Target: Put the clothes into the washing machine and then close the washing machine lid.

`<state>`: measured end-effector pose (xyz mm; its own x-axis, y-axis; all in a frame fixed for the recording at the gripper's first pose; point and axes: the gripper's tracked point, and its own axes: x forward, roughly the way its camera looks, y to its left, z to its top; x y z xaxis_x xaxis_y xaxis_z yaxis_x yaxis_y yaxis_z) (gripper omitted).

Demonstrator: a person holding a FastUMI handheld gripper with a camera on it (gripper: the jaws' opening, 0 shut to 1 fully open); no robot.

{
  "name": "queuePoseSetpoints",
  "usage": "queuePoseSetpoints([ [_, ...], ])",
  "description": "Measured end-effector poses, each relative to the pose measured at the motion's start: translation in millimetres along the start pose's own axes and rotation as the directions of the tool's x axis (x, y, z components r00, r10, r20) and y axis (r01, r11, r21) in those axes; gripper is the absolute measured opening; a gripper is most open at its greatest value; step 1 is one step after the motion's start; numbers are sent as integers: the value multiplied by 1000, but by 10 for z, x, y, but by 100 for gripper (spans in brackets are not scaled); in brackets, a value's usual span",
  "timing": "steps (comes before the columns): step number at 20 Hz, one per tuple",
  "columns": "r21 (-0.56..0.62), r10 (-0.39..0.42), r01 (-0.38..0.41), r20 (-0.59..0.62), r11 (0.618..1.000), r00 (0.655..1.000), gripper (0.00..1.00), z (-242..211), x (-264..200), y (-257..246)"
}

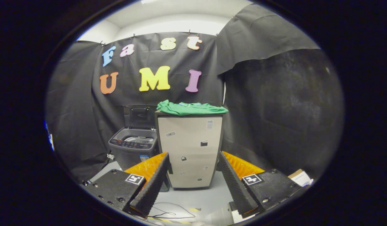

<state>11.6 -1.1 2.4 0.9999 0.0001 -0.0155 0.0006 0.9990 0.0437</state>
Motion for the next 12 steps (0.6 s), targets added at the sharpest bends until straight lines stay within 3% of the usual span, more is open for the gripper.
queuePoseSetpoints([
  [5,5,-23,23,3,1000,1000,99,152,32,-45],
  [12,34,-94,93,51,995,994,99,845,71,-98],
])
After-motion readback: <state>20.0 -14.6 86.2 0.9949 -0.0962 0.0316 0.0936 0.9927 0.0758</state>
